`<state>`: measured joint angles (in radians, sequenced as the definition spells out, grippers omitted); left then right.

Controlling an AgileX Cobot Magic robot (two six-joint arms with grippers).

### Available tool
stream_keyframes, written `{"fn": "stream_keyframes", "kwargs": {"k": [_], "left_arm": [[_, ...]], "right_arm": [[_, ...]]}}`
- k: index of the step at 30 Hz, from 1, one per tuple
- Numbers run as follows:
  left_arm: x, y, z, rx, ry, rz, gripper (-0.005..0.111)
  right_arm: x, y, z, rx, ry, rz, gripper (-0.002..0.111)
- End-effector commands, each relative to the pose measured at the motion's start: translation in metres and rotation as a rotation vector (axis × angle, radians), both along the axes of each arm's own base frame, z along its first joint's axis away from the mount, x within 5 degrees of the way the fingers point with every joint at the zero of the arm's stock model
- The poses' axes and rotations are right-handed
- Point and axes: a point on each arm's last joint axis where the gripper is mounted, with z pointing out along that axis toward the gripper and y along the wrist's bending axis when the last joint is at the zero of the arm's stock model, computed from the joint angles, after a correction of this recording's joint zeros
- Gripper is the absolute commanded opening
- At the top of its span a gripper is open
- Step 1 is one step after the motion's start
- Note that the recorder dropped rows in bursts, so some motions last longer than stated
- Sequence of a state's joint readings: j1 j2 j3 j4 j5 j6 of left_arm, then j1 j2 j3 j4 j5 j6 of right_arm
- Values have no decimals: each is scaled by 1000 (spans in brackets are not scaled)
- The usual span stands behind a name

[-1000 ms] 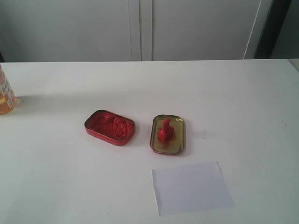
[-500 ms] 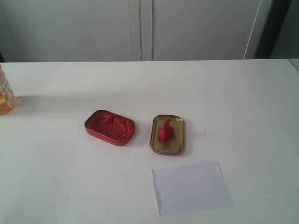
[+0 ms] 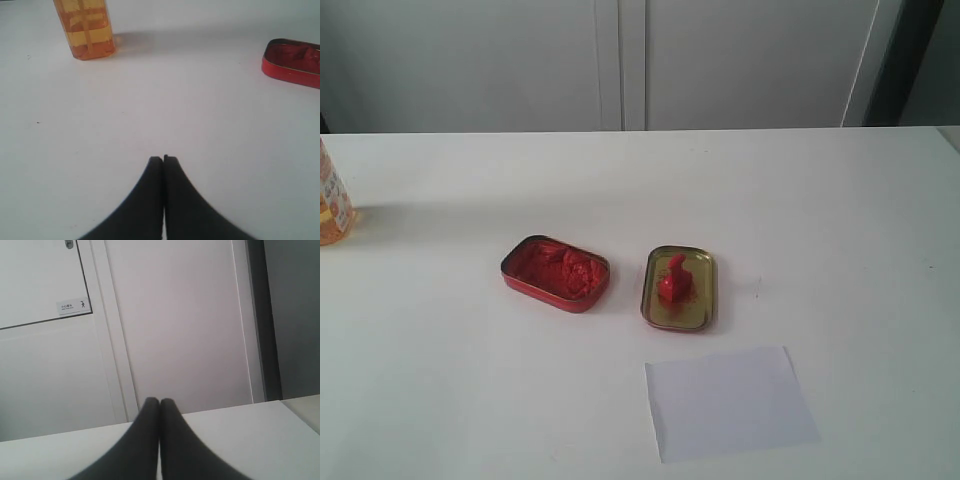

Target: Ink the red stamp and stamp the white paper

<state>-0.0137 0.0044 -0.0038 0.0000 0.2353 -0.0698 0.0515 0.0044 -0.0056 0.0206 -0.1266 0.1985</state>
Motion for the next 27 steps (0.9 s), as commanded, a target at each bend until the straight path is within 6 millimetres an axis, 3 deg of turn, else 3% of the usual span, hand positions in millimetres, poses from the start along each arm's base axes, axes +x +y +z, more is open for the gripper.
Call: {"fn": "stream_keyframes", "kwargs": {"k": [1, 9, 18, 27], "left_arm": [[0, 0, -1, -2, 1, 1, 0], [0, 0, -1, -2, 1, 1, 0], [0, 0, -1, -2, 1, 1, 0], [0, 0, -1, -2, 1, 1, 0]], "right_arm": [[0, 0, -1, 2, -9, -3, 0], [0, 0, 0, -21, -14, -8, 0], [-12, 0, 43, -84, -41, -20, 0], [6, 1, 82, -93, 78, -13, 0]]}}
